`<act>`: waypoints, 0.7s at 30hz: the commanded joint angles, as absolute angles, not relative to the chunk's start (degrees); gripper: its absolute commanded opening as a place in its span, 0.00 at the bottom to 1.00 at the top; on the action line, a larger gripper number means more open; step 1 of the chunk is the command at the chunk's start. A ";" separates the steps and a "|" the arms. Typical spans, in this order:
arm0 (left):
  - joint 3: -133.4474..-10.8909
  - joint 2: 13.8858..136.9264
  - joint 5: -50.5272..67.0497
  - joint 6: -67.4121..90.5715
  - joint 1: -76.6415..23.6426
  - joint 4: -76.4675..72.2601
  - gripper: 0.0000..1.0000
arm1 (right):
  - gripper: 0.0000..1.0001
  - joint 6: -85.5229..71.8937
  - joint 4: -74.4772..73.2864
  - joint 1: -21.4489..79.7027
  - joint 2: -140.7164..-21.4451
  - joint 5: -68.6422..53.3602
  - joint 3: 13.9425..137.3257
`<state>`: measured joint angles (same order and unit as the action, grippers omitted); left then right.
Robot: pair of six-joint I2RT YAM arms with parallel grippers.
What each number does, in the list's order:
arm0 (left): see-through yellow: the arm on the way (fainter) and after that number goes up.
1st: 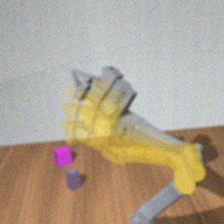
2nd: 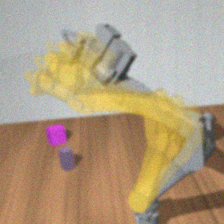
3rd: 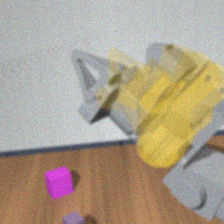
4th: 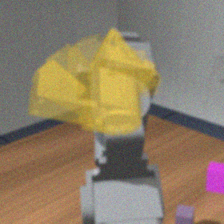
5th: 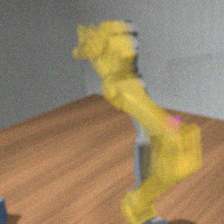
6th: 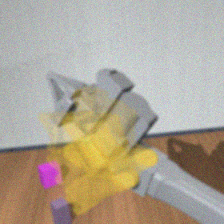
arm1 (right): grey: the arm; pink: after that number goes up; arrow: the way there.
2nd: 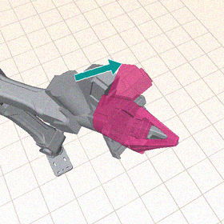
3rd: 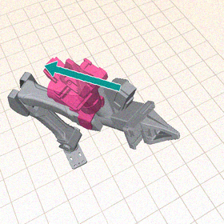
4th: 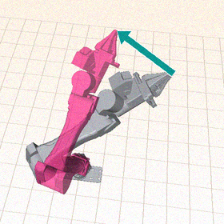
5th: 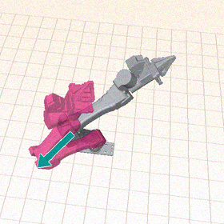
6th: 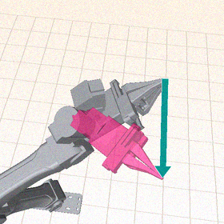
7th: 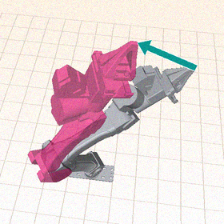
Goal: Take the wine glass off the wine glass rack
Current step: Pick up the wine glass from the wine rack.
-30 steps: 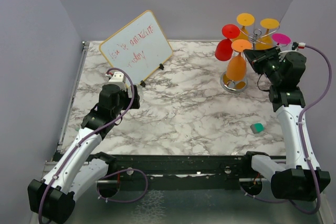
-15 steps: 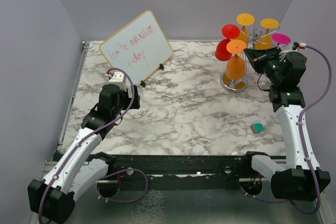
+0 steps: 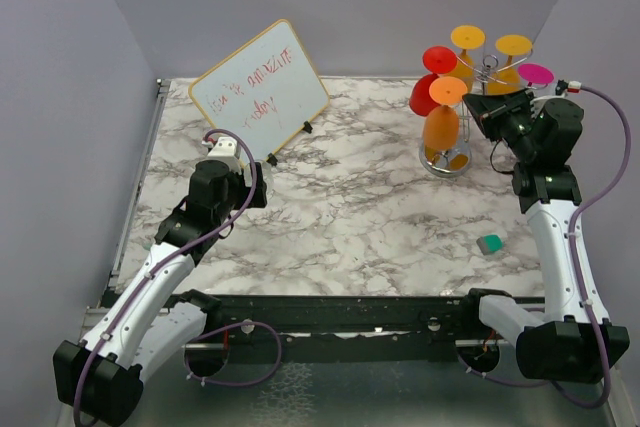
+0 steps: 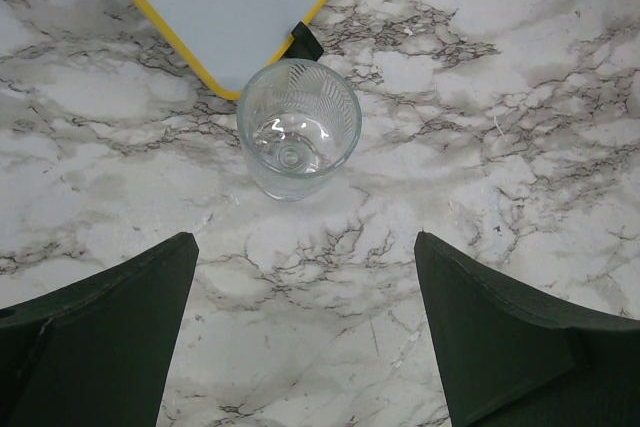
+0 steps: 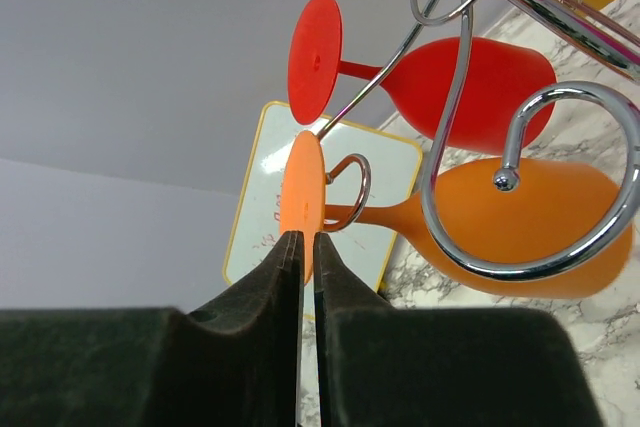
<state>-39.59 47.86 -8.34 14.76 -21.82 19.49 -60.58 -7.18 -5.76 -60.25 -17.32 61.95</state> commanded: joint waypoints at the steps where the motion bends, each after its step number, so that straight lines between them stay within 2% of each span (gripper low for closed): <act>1: -40.26 48.06 -7.29 14.35 -21.88 19.97 0.91 | 0.15 -58.41 -8.86 -6.15 -60.49 -19.47 63.02; 12: -40.30 48.16 -7.54 14.33 -21.88 20.13 0.91 | 0.19 -56.30 -10.12 -6.15 -61.61 -20.04 65.74; 18: -40.26 48.42 -7.41 14.33 -21.88 20.13 0.91 | 0.35 -51.43 -13.76 -6.15 -59.03 -16.46 67.73; 21: -40.34 48.66 -7.22 14.33 -21.88 20.13 0.91 | 0.36 -50.67 -14.37 -6.12 -59.03 -17.32 68.00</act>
<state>-39.59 48.21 -8.34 14.76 -21.82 19.51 -53.95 -11.42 -5.74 -59.83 -18.09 66.19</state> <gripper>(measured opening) 0.908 0.354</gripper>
